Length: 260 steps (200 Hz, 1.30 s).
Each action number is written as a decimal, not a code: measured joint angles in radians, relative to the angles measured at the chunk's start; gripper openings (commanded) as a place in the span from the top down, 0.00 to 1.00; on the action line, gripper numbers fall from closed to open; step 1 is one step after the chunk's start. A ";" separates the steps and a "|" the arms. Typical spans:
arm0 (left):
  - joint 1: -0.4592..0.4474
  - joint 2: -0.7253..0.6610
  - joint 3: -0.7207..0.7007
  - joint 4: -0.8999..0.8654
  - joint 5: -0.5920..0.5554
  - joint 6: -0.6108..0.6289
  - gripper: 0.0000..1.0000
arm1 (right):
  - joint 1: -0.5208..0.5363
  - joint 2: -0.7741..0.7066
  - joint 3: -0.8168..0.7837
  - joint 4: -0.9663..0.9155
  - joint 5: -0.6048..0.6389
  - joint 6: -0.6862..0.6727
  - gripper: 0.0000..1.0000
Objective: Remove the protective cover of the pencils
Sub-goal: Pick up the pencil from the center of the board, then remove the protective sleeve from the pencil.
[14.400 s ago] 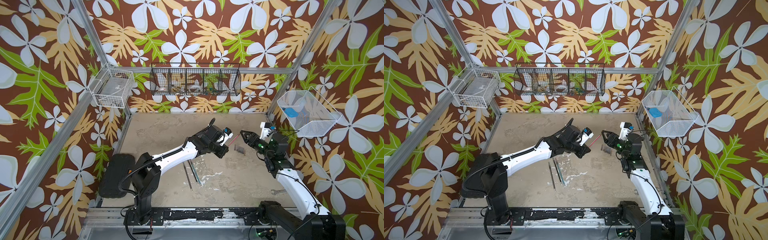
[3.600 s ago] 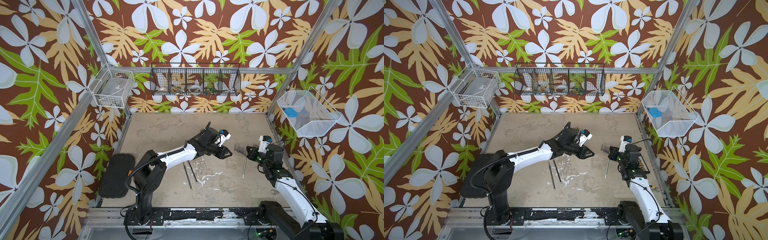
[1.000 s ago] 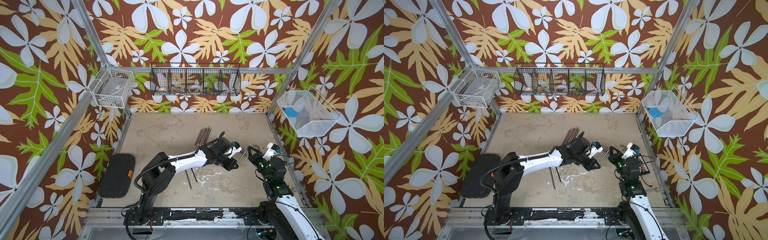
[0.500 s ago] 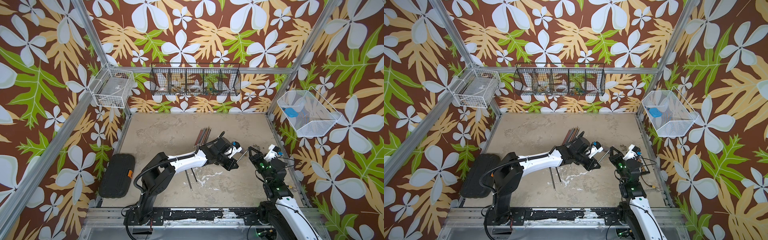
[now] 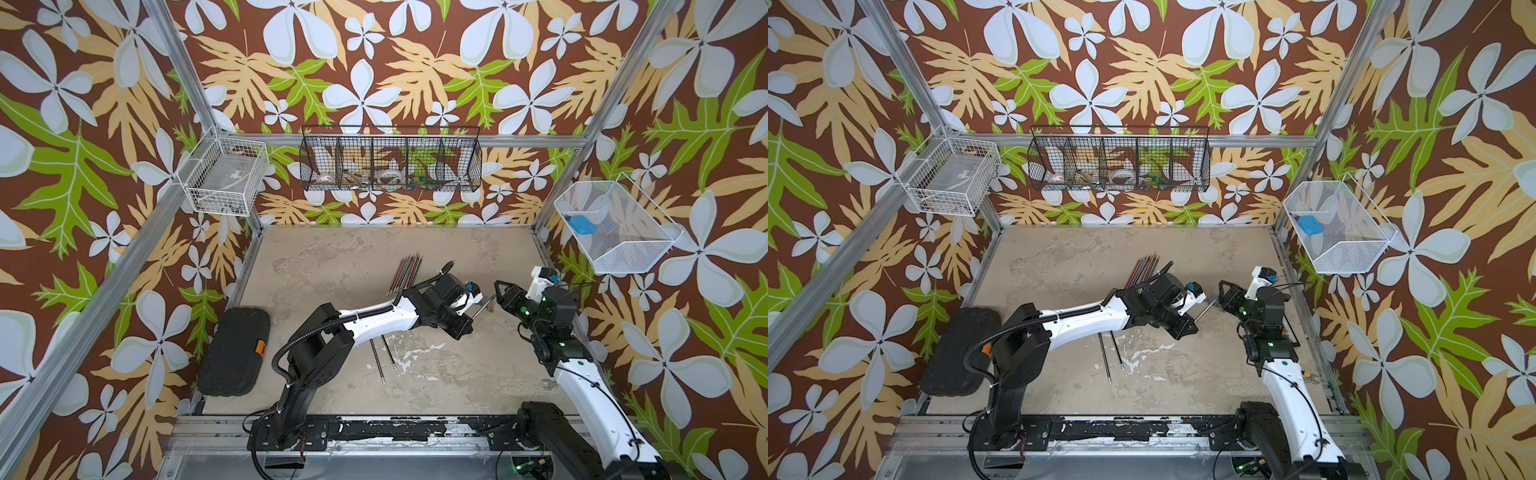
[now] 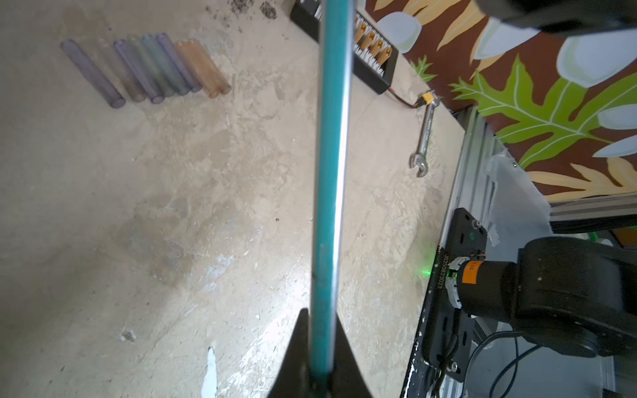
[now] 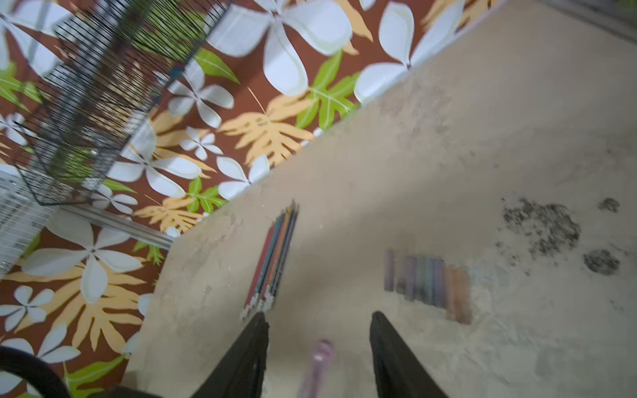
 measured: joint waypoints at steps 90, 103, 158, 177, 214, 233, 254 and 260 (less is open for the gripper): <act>0.000 0.008 0.005 -0.029 -0.008 0.016 1.00 | -0.137 -0.012 -0.080 0.152 -0.425 -0.002 0.60; 0.000 0.008 0.006 -0.028 -0.006 0.016 1.00 | -0.137 -0.001 -0.088 0.168 -0.440 0.015 0.65; 0.000 0.008 0.006 -0.028 -0.005 0.016 1.00 | -0.137 0.034 -0.107 0.193 -0.468 0.064 0.68; 0.000 0.008 0.006 -0.028 -0.005 0.016 1.00 | -0.137 0.042 -0.107 0.207 -0.470 0.071 0.68; 0.000 0.008 0.006 -0.028 -0.004 0.016 1.00 | -0.137 0.081 -0.101 0.242 -0.480 0.119 0.70; 0.000 0.008 0.006 -0.028 -0.001 0.015 1.00 | -0.137 0.100 -0.098 0.265 -0.483 0.127 0.73; 0.000 0.008 0.006 -0.027 -0.001 0.015 1.00 | -0.137 0.109 -0.096 0.281 -0.485 0.147 0.77; 0.000 0.008 0.006 -0.027 -0.001 0.015 1.00 | -0.137 0.111 -0.094 0.282 -0.485 0.147 0.80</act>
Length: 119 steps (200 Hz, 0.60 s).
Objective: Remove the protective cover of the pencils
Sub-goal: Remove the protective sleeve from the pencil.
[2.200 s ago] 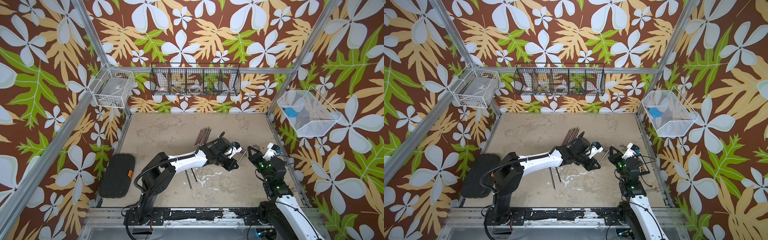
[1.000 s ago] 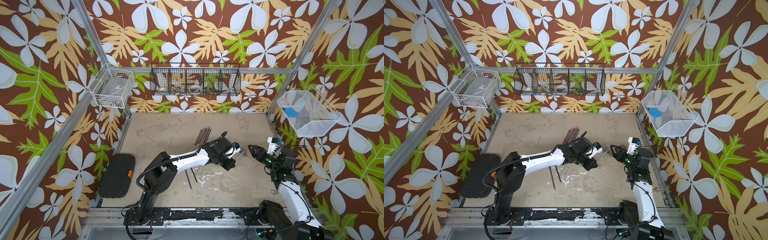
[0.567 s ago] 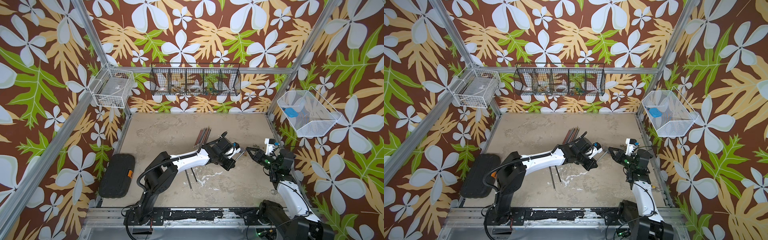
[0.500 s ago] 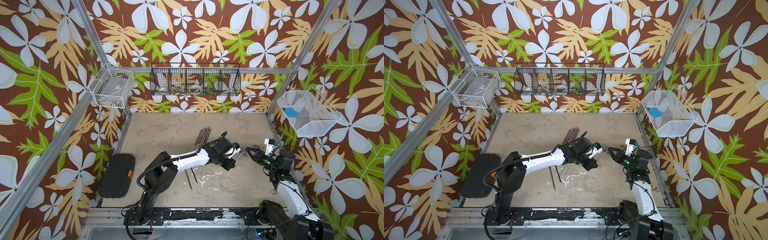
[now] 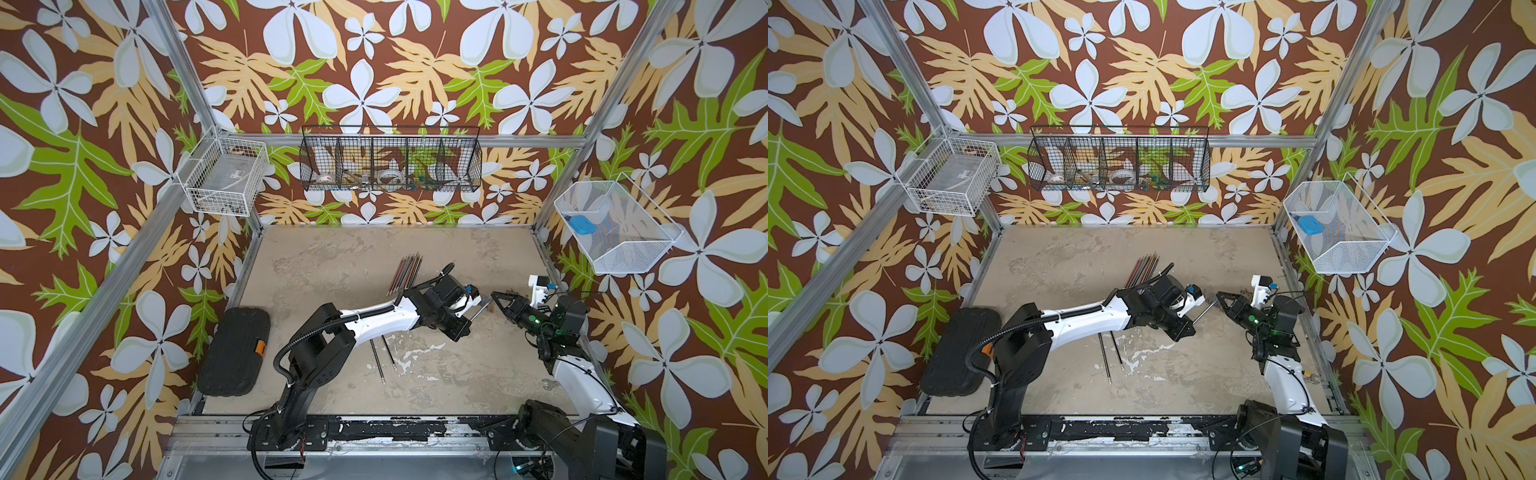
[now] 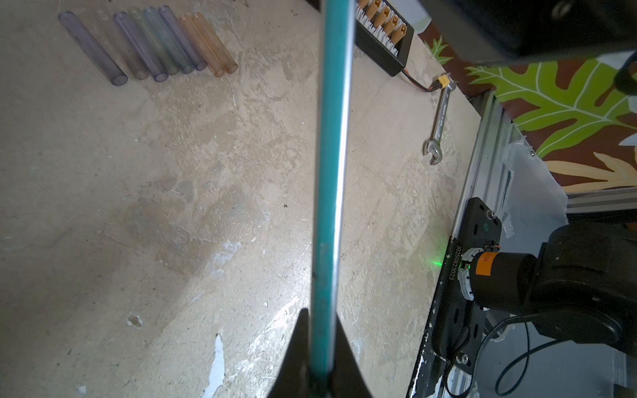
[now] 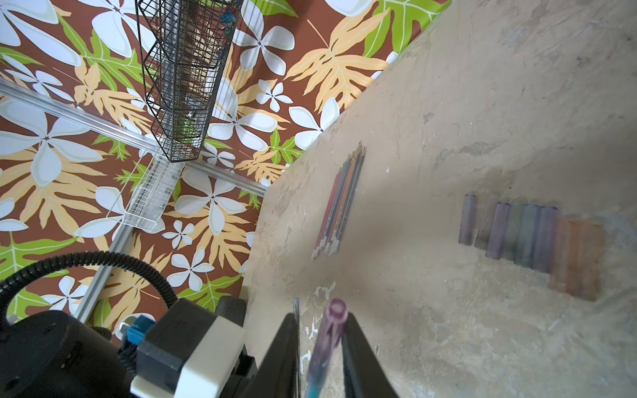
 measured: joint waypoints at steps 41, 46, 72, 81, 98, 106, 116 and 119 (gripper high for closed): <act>0.000 0.000 0.000 -0.001 -0.003 -0.011 1.00 | 0.001 0.021 0.006 0.006 -0.005 0.032 1.00; 0.000 0.000 0.000 -0.001 -0.003 -0.012 1.00 | 0.001 0.025 0.007 0.006 -0.005 0.034 1.00; 0.000 0.000 0.000 -0.003 -0.006 -0.017 1.00 | 0.000 0.048 0.007 0.021 -0.009 0.040 1.00; 0.000 0.000 0.000 -0.002 -0.008 -0.019 1.00 | 0.000 0.053 0.007 0.025 -0.009 0.040 1.00; 0.000 0.000 0.000 0.000 -0.013 -0.019 1.00 | 0.001 0.062 0.016 0.027 -0.009 0.040 1.00; 0.000 0.000 0.000 0.006 -0.015 -0.020 1.00 | 0.001 0.066 0.024 0.024 -0.009 0.039 1.00; 0.000 0.000 0.000 0.015 -0.021 -0.020 1.00 | 0.001 0.070 0.034 0.021 -0.007 0.034 1.00; 0.000 0.000 0.000 0.018 -0.023 -0.021 1.00 | 0.001 0.072 0.038 0.019 -0.007 0.032 1.00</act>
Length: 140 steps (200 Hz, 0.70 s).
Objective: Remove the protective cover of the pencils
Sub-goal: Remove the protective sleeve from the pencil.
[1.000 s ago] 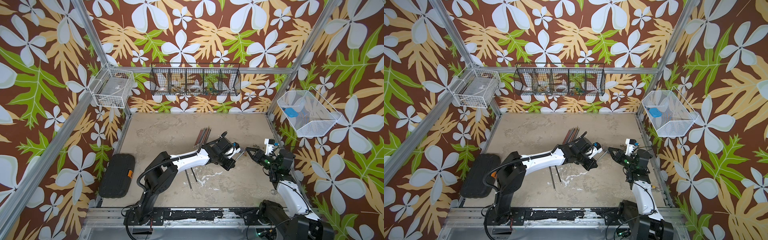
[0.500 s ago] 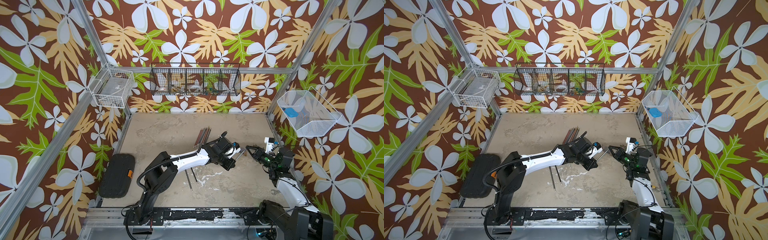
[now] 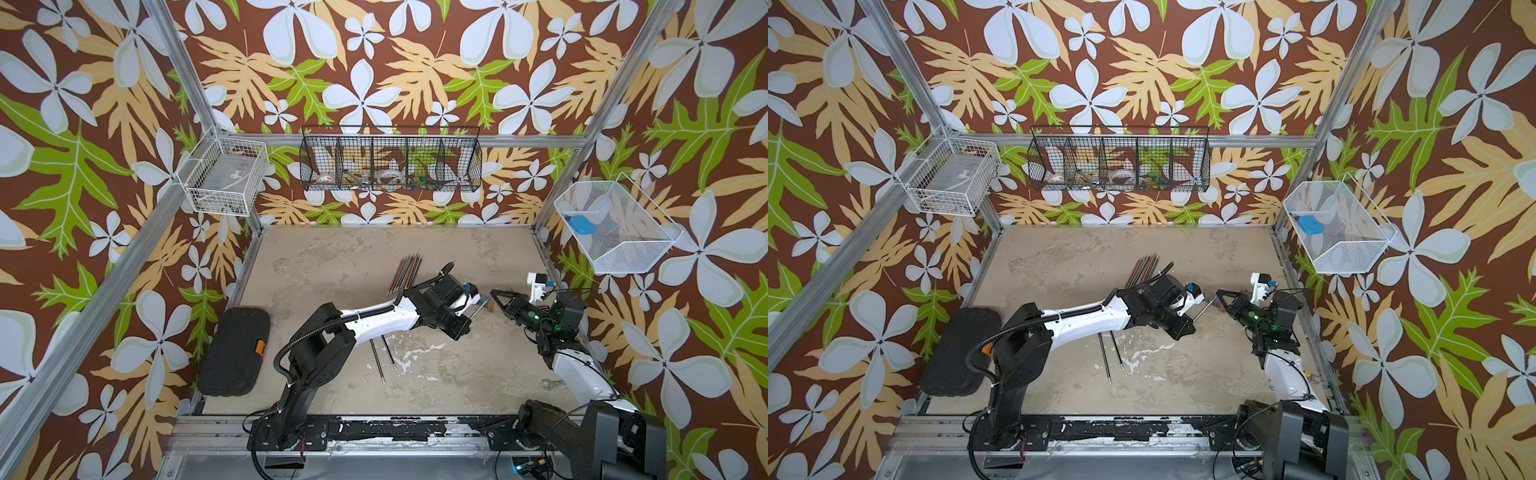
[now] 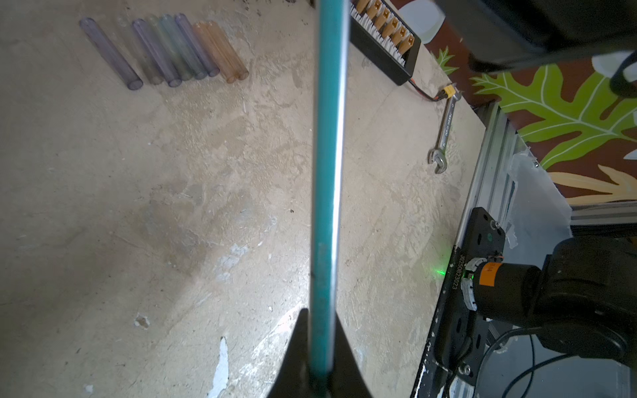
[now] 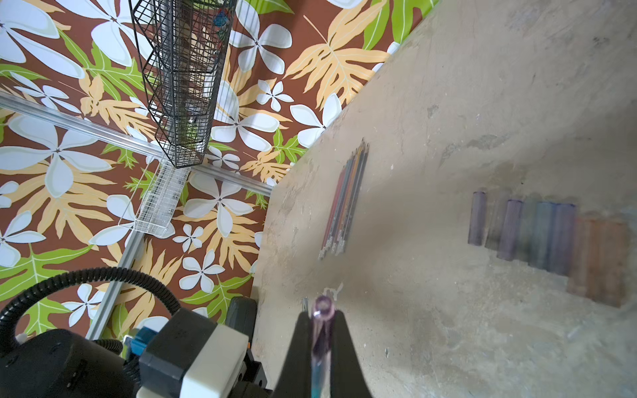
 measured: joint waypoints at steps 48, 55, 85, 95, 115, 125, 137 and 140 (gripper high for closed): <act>0.000 -0.001 -0.001 0.032 -0.021 -0.017 1.00 | 0.000 0.039 0.049 -0.028 0.006 -0.026 1.00; 0.000 -0.003 -0.002 0.039 -0.025 -0.020 1.00 | -0.001 0.045 0.058 -0.033 0.006 -0.030 1.00; 0.001 -0.008 -0.002 0.055 -0.040 -0.024 1.00 | -0.001 0.069 0.090 -0.050 0.006 -0.036 1.00; 0.001 -0.008 -0.003 0.059 -0.044 -0.026 1.00 | -0.001 0.078 0.100 -0.057 0.005 -0.036 1.00; 0.001 -0.008 -0.005 0.069 -0.055 -0.027 1.00 | -0.011 0.096 0.112 -0.062 0.000 -0.035 1.00; 0.001 -0.008 -0.005 0.072 -0.056 -0.027 1.00 | -0.025 0.105 0.113 -0.059 -0.005 -0.031 1.00; 0.001 -0.011 -0.007 0.042 -0.042 -0.022 1.00 | -0.048 0.117 0.116 -0.031 0.033 -0.032 1.00; 0.000 -0.014 -0.010 0.025 -0.034 -0.018 1.00 | -0.058 0.122 0.118 -0.020 0.052 -0.034 1.00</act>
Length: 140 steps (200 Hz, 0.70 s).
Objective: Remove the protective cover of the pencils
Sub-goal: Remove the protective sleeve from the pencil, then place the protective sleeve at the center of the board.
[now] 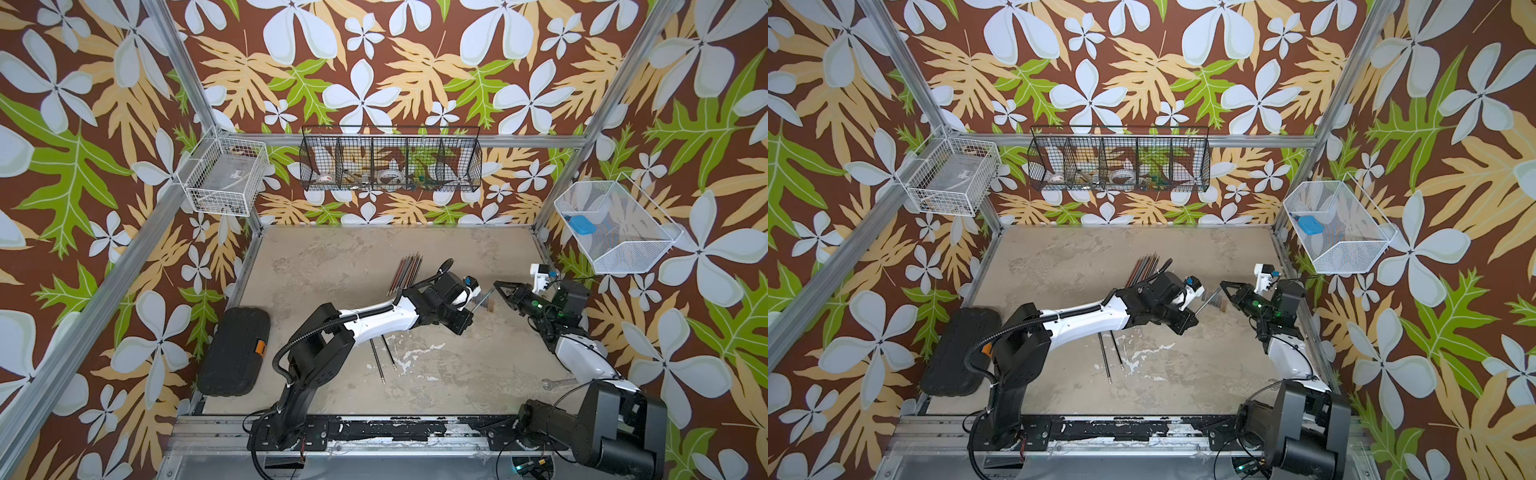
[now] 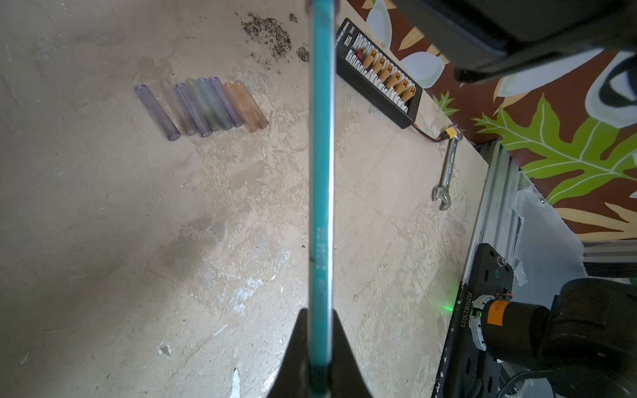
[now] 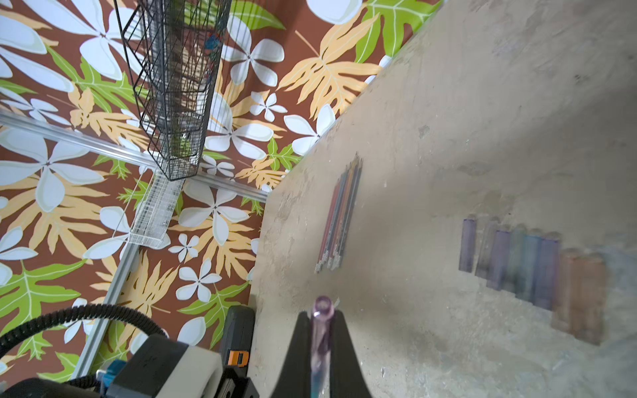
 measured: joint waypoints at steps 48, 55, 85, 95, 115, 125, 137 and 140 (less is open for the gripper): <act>-0.005 -0.013 -0.002 -0.020 0.052 0.018 1.00 | -0.068 0.022 0.017 0.028 0.104 -0.004 1.00; -0.004 -0.013 -0.003 -0.023 0.053 0.021 1.00 | -0.069 0.023 0.023 0.017 0.119 -0.011 1.00; -0.004 -0.013 -0.003 -0.023 0.051 0.025 1.00 | -0.061 0.042 0.038 -0.078 0.232 -0.082 1.00; -0.003 -0.013 -0.003 -0.023 0.050 0.028 1.00 | -0.051 0.056 0.038 -0.124 0.296 -0.096 1.00; -0.002 -0.012 0.003 -0.030 0.047 0.032 1.00 | 0.001 0.098 0.042 -0.197 0.409 -0.117 1.00; -0.001 -0.012 0.006 -0.030 0.046 0.039 1.00 | 0.027 0.131 0.042 -0.212 0.436 -0.134 1.00; 0.000 -0.012 0.006 -0.031 0.045 0.042 1.00 | 0.045 0.180 0.047 -0.223 0.456 -0.146 1.00; 0.000 -0.012 0.006 -0.032 0.043 0.043 1.00 | 0.049 0.193 0.049 -0.225 0.460 -0.149 1.00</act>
